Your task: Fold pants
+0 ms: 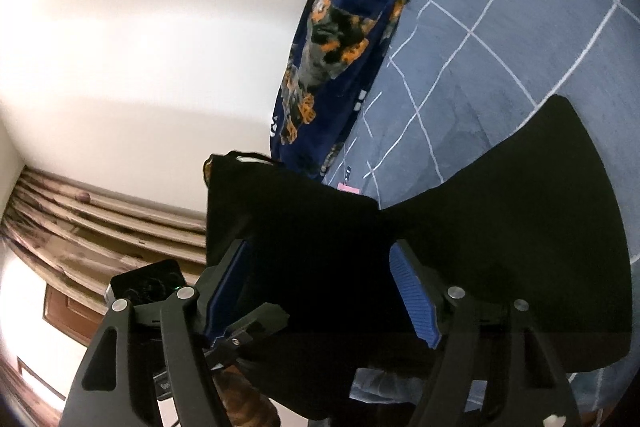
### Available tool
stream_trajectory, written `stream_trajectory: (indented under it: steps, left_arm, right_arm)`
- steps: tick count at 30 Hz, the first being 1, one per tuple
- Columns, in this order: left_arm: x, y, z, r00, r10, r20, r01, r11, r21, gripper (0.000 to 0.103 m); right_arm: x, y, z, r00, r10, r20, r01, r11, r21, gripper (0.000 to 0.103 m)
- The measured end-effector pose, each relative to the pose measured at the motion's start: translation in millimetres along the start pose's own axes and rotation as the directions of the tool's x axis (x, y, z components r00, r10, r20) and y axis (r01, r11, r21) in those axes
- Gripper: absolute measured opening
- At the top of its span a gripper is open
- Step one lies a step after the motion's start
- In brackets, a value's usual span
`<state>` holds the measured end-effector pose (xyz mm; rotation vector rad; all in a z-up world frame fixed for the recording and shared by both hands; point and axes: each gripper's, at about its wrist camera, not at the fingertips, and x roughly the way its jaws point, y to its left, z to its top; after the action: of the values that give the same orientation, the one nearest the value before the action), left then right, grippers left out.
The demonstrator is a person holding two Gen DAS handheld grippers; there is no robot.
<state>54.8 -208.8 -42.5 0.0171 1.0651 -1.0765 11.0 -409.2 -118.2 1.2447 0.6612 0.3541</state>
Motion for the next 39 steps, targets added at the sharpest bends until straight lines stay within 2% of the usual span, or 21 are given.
stream_trajectory:
  steps: [30, 36, 38, 39]
  left_arm:
    - [65, -20, 2, 0.994, -0.011, -0.104, 0.014, 0.999, 0.032, 0.022]
    - [80, -25, -1, 0.991, -0.007, -0.135, 0.015, 0.998, 0.058, 0.026]
    - [83, -26, -2, 0.989, -0.012, -0.147, 0.02, 0.998, 0.056, 0.029]
    - [83, -26, -1, 0.989, -0.033, -0.145, 0.04, 0.998, 0.048, 0.036]
  right_arm:
    - [-16, -26, 16, 1.0, 0.004, 0.027, -0.006, 0.996, 0.089, 0.072]
    - [-19, -32, 16, 1.0, -0.003, 0.03, 0.0, 0.995, 0.104, 0.072]
    - [-21, -34, 16, 1.0, -0.006, 0.03, 0.003, 0.994, 0.109, 0.074]
    - [-21, -35, 16, 0.999, -0.012, 0.03, 0.009, 0.994, 0.112, 0.074]
